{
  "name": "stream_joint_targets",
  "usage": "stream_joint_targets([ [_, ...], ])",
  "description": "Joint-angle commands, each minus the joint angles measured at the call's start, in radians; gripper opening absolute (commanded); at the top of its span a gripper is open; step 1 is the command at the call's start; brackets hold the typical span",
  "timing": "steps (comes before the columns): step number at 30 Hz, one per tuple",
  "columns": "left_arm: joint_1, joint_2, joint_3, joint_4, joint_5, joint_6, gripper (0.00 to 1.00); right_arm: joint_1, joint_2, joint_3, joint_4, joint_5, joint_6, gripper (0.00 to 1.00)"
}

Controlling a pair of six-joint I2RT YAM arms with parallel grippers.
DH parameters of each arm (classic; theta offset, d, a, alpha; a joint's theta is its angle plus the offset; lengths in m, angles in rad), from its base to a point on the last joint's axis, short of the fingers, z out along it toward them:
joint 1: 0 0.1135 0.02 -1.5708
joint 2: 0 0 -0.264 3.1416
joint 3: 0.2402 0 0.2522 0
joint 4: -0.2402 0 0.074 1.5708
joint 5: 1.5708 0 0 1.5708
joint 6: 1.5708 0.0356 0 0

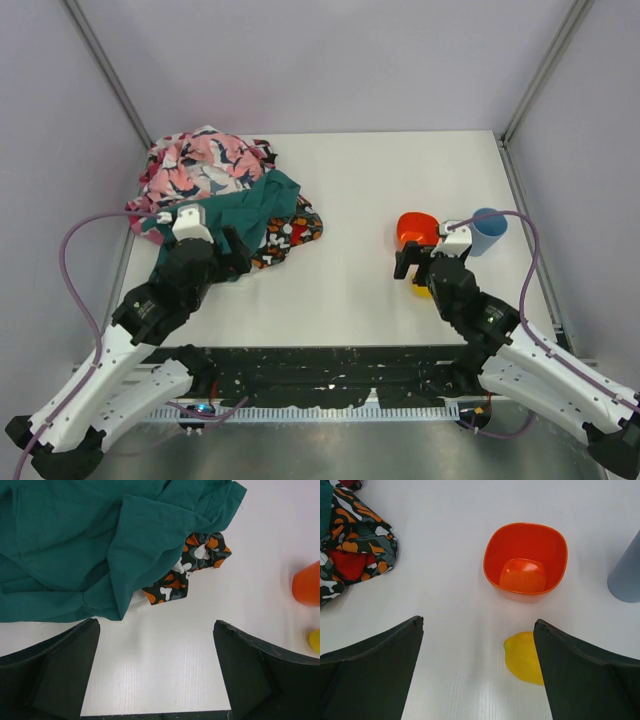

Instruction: Pick out a specific cloth from the pile

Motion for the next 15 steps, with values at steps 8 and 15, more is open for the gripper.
stream_joint_targets([
  [8, 0.215, 0.263, 0.176, 0.059, 0.164, -0.079, 1.0, -0.002, -0.052, -0.072, 0.121, 0.017, -0.021, 0.95],
  [15, 0.263, 0.675, 0.392, 0.057, 0.19, -0.064, 1.0, -0.002, -0.016, -0.117, 0.167, 0.023, -0.02, 0.95],
])
